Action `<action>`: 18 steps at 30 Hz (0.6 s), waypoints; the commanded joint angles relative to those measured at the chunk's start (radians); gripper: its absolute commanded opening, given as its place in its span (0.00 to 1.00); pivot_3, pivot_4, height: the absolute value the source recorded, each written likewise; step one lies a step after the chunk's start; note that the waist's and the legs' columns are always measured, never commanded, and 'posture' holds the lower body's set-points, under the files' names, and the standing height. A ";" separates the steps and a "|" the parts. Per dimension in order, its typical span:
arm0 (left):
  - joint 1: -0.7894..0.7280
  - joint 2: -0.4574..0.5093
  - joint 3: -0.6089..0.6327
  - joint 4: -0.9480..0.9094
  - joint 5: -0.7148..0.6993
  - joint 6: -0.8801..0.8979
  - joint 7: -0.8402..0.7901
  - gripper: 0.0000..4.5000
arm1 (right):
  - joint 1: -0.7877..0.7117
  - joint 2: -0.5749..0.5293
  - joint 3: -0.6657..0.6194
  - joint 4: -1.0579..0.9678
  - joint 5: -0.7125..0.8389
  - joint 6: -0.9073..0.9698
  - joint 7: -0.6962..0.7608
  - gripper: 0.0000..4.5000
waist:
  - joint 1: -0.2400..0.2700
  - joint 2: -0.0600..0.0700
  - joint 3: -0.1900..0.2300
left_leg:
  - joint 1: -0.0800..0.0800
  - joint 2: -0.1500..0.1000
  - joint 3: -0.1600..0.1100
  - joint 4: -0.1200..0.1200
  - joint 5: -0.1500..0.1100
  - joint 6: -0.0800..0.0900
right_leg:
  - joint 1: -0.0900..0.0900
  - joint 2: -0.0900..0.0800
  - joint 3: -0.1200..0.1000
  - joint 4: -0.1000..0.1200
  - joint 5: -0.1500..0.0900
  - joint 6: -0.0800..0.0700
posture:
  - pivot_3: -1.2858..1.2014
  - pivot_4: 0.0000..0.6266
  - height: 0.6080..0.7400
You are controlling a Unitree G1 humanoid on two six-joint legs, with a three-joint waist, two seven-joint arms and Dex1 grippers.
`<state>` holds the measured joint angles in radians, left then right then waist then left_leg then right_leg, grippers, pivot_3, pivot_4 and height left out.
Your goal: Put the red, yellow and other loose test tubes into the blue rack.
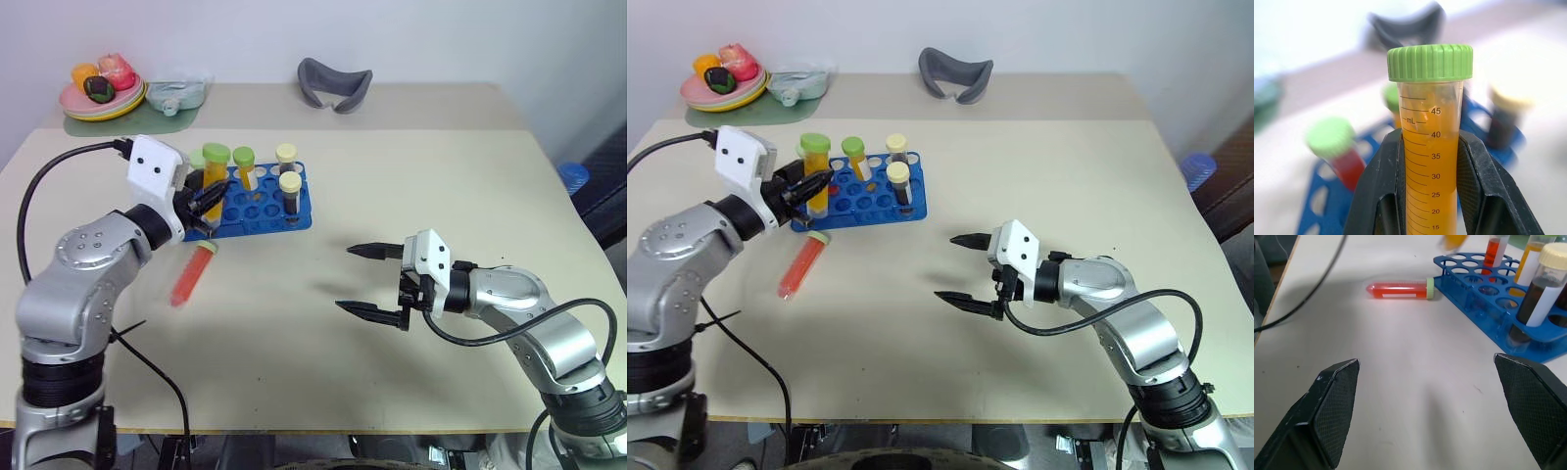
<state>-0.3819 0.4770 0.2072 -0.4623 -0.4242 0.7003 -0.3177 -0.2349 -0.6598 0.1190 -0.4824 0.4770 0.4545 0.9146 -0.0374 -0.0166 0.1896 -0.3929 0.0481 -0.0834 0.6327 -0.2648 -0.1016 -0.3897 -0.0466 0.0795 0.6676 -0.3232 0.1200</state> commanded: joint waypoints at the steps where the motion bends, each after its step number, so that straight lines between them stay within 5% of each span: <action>1: 0.043 -0.067 -0.038 0.036 0.115 -0.249 0.044 0.17 | -0.011 0.010 0.001 -0.017 0.013 0.002 0.003 1.00 | -0.004 0.001 0.000 | 0.000 0.000 0.000 0.000 0.000 0.000 | 0.000 0.000 0.000 0.000 0.000 0.000 | 0.52 0.24 1.00; 9: 0.098 -0.251 -0.083 0.285 0.234 -0.744 0.039 0.17 | 0.003 0.021 -0.006 -0.040 0.011 0.018 -0.025 1.00 | -0.002 0.001 -0.001 | 0.001 0.000 0.000 0.000 0.000 0.000 | 0.000 0.000 0.000 0.000 0.000 0.000 | 0.52 0.24 1.00; 18: 0.046 -0.291 -0.108 0.468 0.227 -0.879 -0.003 0.17 | 0.019 0.027 -0.004 -0.072 0.016 0.037 -0.060 1.00 | -0.003 0.001 -0.001 | 0.001 0.000 0.000 0.000 0.000 0.000 | 0.001 0.000 0.000 0.000 0.000 0.000 | 0.52 0.24 1.00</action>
<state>-0.3198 0.1889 0.1020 0.0160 -0.1856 -0.1469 -0.3091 -0.2139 -0.6402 0.1225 -0.5082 0.4774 0.4940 0.8606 -0.0406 -0.0158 0.1889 -0.3921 0.0479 -0.0832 0.6326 -0.2648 -0.1015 -0.3891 -0.0464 0.0795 0.6678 -0.3231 0.1201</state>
